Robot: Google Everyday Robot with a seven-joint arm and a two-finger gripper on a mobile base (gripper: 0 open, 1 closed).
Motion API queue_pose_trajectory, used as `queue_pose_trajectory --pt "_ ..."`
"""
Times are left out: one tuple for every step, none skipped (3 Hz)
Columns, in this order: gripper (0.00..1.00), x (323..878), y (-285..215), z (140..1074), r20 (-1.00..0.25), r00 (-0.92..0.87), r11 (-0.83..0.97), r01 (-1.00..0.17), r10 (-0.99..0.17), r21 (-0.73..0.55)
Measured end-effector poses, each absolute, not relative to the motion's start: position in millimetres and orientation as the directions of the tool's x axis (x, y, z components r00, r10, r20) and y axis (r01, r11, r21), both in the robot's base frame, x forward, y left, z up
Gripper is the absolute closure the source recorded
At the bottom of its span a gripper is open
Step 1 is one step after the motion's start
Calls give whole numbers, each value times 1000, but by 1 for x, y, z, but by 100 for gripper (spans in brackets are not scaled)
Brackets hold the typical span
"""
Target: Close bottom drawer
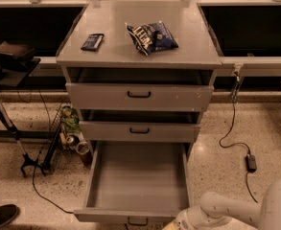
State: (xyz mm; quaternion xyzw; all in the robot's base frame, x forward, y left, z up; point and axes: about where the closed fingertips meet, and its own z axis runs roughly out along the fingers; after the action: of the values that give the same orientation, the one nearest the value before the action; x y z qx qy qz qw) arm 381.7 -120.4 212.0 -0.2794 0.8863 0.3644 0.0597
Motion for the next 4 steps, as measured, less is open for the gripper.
queue_pose_trajectory --pt "100 375 -124 192 -275 -858 594 -502 -434 628" --pt "100 376 -125 178 -266 -862 611 -497 -432 617" --pt "100 383 -126 172 -273 -852 638 -517 -446 571" --pt "100 397 -126 170 -288 -836 662 -546 -466 513"
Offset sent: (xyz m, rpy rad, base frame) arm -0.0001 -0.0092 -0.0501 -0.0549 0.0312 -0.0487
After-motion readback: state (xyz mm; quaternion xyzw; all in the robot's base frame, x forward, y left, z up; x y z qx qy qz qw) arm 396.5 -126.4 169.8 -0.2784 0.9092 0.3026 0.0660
